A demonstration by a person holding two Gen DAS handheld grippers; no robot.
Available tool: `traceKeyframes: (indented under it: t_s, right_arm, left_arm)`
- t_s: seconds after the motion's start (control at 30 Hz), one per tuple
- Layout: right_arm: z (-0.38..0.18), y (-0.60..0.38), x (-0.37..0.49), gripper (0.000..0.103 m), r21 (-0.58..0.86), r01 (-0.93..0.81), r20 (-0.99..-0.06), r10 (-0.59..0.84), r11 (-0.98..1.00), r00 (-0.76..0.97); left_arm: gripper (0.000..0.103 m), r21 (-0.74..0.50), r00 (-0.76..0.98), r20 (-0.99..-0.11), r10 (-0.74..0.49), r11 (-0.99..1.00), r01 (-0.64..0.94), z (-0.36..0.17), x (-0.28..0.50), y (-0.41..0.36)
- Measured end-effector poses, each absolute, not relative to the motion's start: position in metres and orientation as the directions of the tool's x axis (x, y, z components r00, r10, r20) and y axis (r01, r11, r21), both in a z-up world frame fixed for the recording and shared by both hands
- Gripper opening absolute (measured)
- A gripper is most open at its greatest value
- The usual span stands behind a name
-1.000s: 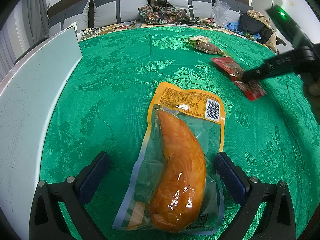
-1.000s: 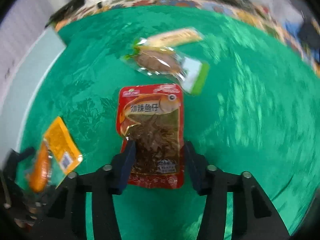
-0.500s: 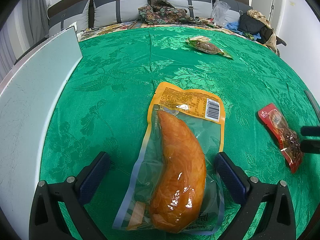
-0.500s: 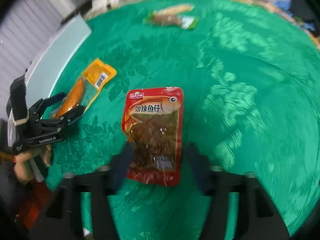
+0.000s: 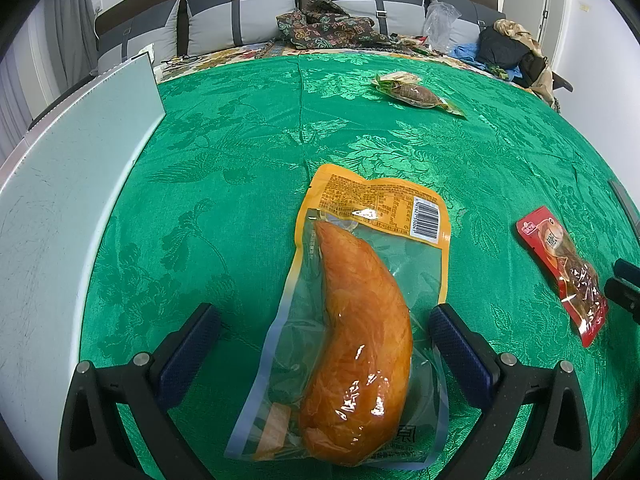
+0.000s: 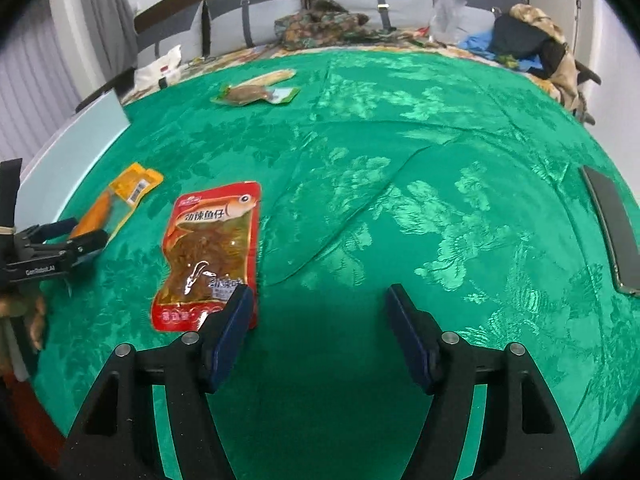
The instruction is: Organize snacks
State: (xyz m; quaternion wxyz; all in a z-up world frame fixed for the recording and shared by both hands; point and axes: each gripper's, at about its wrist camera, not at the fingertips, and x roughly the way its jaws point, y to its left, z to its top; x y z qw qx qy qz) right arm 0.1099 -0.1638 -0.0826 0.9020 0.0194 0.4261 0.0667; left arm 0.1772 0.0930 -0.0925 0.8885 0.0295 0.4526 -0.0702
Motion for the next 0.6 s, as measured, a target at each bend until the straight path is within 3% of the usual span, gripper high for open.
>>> traceKeyframes:
  t_s: [0.6]
  right_arm:
    - [-0.0864,-0.1611,0.1003,0.078,0.052,-0.118,-0.753,0.117,0.992,0.647]
  left_arm:
    - [0.103,-0.012,0.580,-0.809,-0.099,0.988,0.152,-0.0924,0.1775,0.0933]
